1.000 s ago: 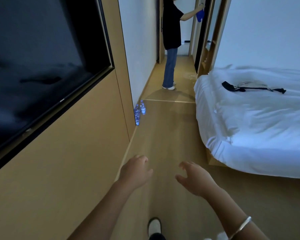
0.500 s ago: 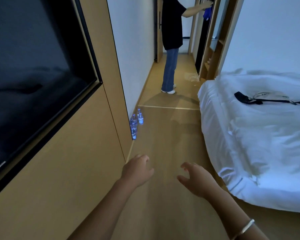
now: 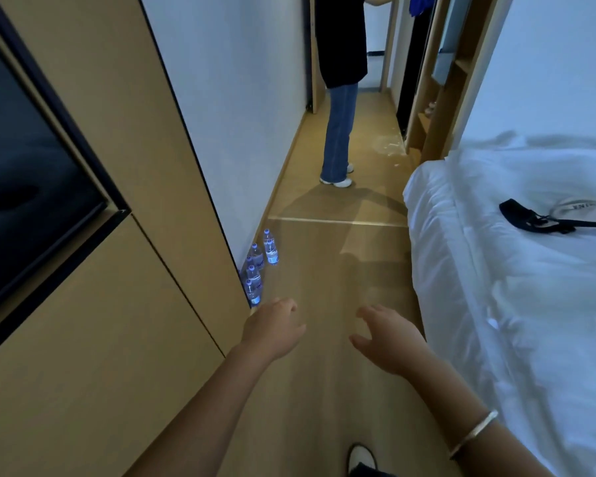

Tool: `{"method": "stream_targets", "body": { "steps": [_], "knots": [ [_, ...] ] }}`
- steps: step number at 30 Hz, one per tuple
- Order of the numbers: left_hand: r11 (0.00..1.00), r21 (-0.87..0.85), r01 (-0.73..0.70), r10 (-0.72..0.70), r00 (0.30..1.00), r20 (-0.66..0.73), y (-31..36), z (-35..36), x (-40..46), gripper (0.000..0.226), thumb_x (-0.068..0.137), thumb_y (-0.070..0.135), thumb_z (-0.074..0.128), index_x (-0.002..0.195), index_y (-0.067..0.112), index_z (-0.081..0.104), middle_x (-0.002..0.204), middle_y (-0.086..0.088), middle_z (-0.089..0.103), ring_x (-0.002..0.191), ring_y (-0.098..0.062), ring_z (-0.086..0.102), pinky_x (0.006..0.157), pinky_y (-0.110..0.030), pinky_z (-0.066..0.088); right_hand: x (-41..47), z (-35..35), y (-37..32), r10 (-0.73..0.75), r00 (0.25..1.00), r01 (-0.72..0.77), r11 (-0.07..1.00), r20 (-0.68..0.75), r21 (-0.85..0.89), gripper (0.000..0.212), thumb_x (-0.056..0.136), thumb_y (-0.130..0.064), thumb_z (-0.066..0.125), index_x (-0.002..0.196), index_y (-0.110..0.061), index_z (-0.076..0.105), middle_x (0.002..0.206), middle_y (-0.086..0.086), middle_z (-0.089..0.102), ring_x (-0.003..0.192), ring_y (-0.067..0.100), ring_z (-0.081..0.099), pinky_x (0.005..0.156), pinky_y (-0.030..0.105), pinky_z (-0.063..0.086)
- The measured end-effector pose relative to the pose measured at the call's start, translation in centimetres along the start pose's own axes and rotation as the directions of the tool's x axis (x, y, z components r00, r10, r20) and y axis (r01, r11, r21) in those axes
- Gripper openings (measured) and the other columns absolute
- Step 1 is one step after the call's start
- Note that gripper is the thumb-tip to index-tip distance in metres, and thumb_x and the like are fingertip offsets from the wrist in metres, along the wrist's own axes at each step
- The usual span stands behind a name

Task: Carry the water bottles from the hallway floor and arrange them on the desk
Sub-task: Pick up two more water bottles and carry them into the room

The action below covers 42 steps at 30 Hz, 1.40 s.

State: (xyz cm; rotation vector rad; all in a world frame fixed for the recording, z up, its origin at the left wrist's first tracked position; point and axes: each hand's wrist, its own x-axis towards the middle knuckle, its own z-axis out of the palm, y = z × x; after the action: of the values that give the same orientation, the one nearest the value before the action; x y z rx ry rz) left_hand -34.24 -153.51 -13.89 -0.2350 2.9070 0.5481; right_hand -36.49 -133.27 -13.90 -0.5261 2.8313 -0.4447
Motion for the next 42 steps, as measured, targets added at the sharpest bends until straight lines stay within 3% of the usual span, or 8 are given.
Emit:
{"method": "stream_targets", "body": {
  "steps": [8, 10, 12, 15, 20, 27, 35, 42],
  "knots": [
    [0.977, -0.101, 0.187, -0.187, 0.982, 0.011, 2.0, -3.1, 14.2, 0.025, 0.085, 0.023, 0.051, 0.107, 0.014, 0.058, 0.11, 0.001, 0.056, 0.095, -0.021, 0.057, 0.078, -0.03, 0.045, 16.6, -5.0, 4.5, -0.025, 0.994, 0.029, 0.999, 0.107, -0.035, 0.05, 0.089, -0.044, 0.051, 0.133, -0.022, 0.043, 0.127, 0.001, 0.055, 0.113, 0.02, 0.054, 0.092, 0.035, 0.048],
    [0.966, -0.096, 0.24, -0.239, 0.971, 0.019, 1.3, -3.5, 16.9, 0.007, 0.082, 0.018, 0.051, 0.083, 0.013, 0.056, 0.089, 0.0, 0.054, 0.08, -0.024, 0.054, 0.067, -0.028, 0.04, 19.7, -5.0, 4.6, -0.041, 0.988, 0.044, 0.999, 0.149, -0.019, 0.05, 0.089, -0.044, 0.051, 0.133, -0.022, 0.043, 0.126, 0.001, 0.055, 0.113, 0.02, 0.054, 0.092, 0.035, 0.048],
    [0.959, -0.109, 0.263, -0.262, 0.965, 0.023, 0.4, -3.8, 20.0, 0.018, 0.08, 0.017, 0.051, 0.067, 0.016, 0.04, 0.076, 0.001, 0.045, 0.073, -0.024, 0.048, 0.062, -0.027, 0.034, 23.3, -5.0, 4.6, -0.056, 0.98, 0.059, 0.998, 0.189, -0.011, 0.05, 0.089, -0.043, 0.051, 0.133, -0.021, 0.043, 0.129, 0.001, 0.055, 0.116, 0.021, 0.053, 0.094, 0.036, 0.047],
    [0.953, -0.132, 0.273, -0.267, 0.962, 0.063, -1.1, -4.6, 24.8, 0.008, 0.082, 0.02, 0.054, 0.079, 0.015, 0.049, 0.084, 0.001, 0.049, 0.089, -0.027, 0.058, 0.067, -0.029, 0.039, 29.1, -5.0, 4.5, -0.077, 0.973, 0.079, 0.997, 0.219, 0.0, 0.05, 0.089, -0.043, 0.051, 0.133, -0.022, 0.043, 0.131, 0.001, 0.054, 0.117, 0.022, 0.053, 0.095, 0.036, 0.046],
    [0.95, -0.114, 0.29, -0.28, 0.956, 0.09, -3.4, -6.1, 35.2, 0.031, 0.085, 0.02, 0.053, 0.111, 0.004, 0.052, 0.118, -0.014, 0.056, 0.114, -0.034, 0.051, 0.095, -0.046, 0.043, 40.5, -5.8, 3.5, -0.089, 0.967, 0.101, 0.994, 0.238, -0.037, 0.051, 0.089, -0.045, 0.051, 0.135, -0.024, 0.041, 0.132, 0.0, 0.054, 0.118, 0.019, 0.053, 0.094, 0.033, 0.046],
    [0.947, -0.1, 0.306, -0.287, 0.944, 0.163, -7.3, -10.3, 50.2, 0.044, 0.086, 0.027, 0.051, 0.126, 0.011, 0.044, 0.124, -0.013, 0.049, 0.107, -0.029, 0.054, 0.091, -0.039, 0.045, 56.4, -8.2, 0.6, -0.131, 0.956, 0.149, 0.988, 0.263, -0.05, 0.051, 0.089, -0.045, 0.051, 0.135, -0.025, 0.042, 0.138, -0.003, 0.048, 0.125, 0.018, 0.046, 0.098, 0.028, 0.038],
    [0.919, -0.103, 0.381, -0.359, 0.915, 0.186, -12.2, -11.2, 59.6, 0.014, 0.078, 0.031, 0.051, 0.09, 0.025, 0.05, 0.092, 0.006, 0.051, 0.091, -0.019, 0.057, 0.068, -0.026, 0.035, 68.7, -8.6, -0.6, -0.158, 0.92, 0.185, 0.982, 0.359, -0.041, 0.058, 0.091, -0.048, 0.047, 0.142, -0.023, 0.035, 0.15, -0.004, 0.034, 0.136, 0.015, 0.033, 0.107, 0.027, 0.027],
    [0.838, -0.15, 0.524, -0.483, 0.842, 0.238, -15.4, -9.0, 67.1, 0.043, 0.082, 0.037, 0.056, 0.122, 0.022, 0.049, 0.121, -0.003, 0.051, 0.113, -0.023, 0.052, 0.086, -0.031, 0.04, 80.2, -7.2, 0.2, -0.181, 0.819, 0.225, 0.974, 0.544, -0.015, 0.061, 0.095, -0.044, 0.044, 0.147, -0.019, 0.024, 0.153, 0.001, 0.027, 0.139, 0.017, 0.028, 0.113, 0.028, 0.02]
  ]
}}
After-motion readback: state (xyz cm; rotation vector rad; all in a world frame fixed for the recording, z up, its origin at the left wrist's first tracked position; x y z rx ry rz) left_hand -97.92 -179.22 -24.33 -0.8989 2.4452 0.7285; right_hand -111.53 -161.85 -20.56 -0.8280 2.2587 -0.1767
